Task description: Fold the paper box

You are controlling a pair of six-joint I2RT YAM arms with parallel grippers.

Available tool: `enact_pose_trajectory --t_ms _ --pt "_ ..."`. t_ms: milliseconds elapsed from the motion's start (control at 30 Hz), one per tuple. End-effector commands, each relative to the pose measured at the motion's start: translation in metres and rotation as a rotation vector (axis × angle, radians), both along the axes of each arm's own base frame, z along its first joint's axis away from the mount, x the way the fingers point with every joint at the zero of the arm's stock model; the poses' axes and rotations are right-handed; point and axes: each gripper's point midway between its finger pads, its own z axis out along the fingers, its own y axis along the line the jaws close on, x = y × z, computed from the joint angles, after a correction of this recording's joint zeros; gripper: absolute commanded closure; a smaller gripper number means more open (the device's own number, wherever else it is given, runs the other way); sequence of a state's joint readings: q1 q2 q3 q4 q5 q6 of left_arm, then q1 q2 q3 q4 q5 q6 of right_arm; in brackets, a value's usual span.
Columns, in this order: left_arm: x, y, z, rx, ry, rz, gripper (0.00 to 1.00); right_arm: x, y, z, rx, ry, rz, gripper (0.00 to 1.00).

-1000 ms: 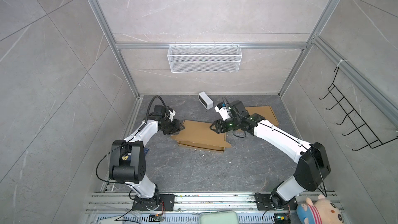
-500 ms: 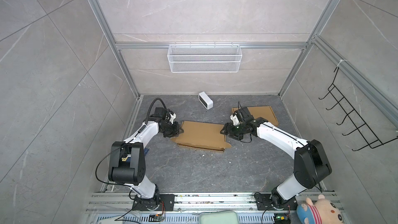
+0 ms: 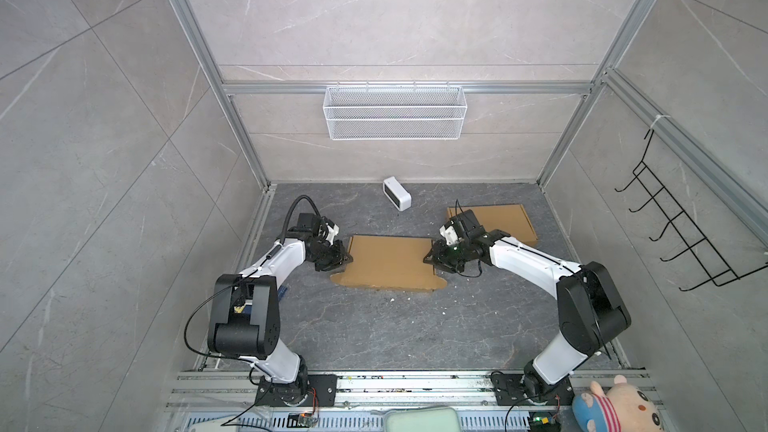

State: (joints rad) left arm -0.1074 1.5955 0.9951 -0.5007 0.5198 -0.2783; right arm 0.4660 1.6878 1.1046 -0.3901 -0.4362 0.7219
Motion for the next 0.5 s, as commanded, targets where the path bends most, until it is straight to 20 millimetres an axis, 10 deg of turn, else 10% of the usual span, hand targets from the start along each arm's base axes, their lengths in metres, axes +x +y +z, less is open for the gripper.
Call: enact_pose_trajectory --t_ms 0,467 --pt "-0.007 0.002 0.004 0.013 0.002 0.015 0.78 -0.001 -0.002 -0.021 -0.026 0.019 0.003 0.65" --pt "-0.008 0.014 0.014 0.128 -0.021 0.032 0.72 -0.001 -0.011 -0.017 -0.096 -0.011 0.04 0.6"
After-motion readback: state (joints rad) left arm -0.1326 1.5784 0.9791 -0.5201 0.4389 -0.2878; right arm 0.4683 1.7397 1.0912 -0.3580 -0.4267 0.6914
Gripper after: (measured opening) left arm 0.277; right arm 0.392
